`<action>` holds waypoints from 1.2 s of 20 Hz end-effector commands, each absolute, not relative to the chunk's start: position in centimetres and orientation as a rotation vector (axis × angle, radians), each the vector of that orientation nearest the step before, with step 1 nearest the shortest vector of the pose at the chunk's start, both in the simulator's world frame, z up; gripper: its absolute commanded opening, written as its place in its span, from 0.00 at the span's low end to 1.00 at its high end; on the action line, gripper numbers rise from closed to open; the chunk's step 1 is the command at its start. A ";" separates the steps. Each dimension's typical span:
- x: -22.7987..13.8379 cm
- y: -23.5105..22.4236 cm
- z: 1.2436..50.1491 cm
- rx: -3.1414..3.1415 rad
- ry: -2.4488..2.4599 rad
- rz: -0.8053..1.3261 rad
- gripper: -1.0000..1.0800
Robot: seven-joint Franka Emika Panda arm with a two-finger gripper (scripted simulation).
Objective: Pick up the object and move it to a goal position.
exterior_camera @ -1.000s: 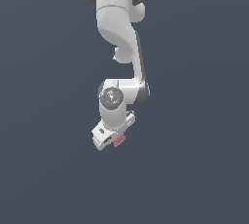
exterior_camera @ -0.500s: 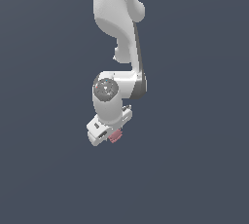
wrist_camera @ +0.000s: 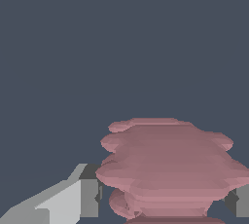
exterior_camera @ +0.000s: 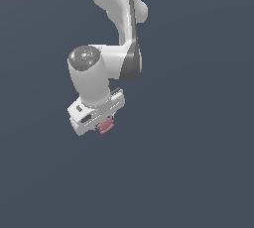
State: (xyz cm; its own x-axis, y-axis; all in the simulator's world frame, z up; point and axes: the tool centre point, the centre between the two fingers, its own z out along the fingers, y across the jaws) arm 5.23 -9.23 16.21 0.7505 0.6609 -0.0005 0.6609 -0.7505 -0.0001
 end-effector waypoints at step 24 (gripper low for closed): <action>2.0 -20.2 39.9 2.939 1.110 0.000 0.00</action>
